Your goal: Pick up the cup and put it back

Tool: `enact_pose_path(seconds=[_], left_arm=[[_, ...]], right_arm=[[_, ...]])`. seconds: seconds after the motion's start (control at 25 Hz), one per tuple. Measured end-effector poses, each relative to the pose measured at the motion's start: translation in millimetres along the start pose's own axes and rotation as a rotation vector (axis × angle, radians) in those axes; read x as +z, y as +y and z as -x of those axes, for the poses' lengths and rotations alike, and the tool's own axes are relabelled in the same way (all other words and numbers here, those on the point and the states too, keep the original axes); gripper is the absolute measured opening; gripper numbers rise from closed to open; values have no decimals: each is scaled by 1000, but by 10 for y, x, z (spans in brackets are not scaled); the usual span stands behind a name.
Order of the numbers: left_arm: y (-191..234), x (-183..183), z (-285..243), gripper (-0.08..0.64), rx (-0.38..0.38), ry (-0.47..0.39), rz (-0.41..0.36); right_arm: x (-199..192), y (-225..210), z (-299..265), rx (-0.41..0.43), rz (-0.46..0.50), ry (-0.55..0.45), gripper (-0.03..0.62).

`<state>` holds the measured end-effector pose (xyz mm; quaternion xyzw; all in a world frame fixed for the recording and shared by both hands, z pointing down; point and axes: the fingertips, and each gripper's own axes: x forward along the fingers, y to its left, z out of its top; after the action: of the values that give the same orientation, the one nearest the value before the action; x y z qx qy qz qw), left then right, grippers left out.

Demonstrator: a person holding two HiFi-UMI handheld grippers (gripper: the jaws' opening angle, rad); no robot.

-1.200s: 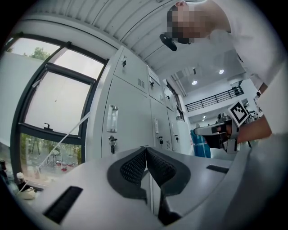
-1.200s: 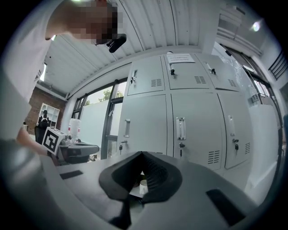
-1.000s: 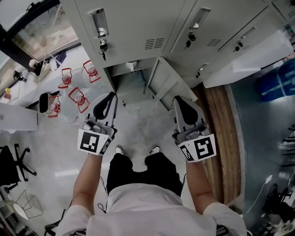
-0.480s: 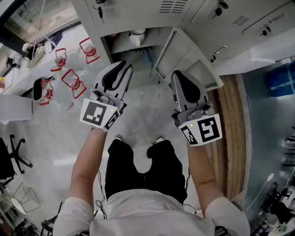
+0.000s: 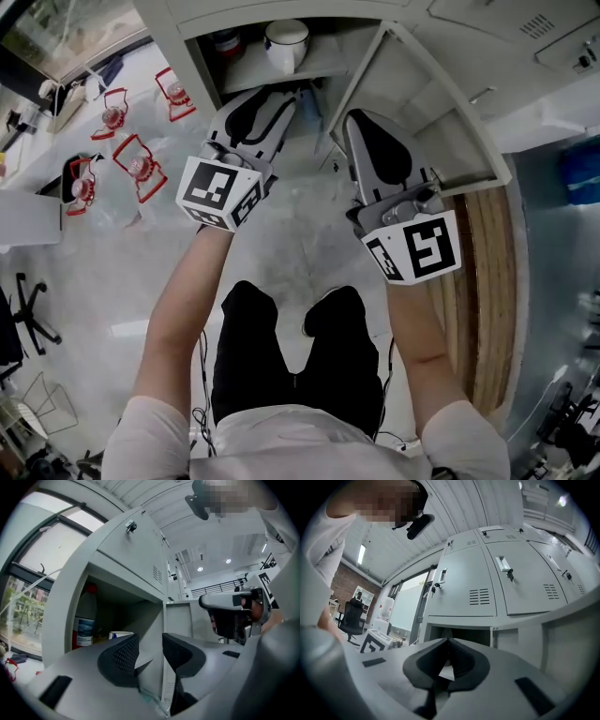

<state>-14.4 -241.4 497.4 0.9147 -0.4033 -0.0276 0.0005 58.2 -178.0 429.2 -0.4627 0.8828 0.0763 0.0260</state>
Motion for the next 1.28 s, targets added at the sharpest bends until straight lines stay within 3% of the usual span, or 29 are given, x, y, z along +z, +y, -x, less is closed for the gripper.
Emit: enact_pose_path(seconds=[0.36,1.28], left_arm=[[290,-325,-315,190,9,-13,39],[428,-385,-773,169,-42,-3,127]], right_arm=[[-383,-24,-98,33,-5,-36,18],[-663,-198,-154,25,-43,-66,18]])
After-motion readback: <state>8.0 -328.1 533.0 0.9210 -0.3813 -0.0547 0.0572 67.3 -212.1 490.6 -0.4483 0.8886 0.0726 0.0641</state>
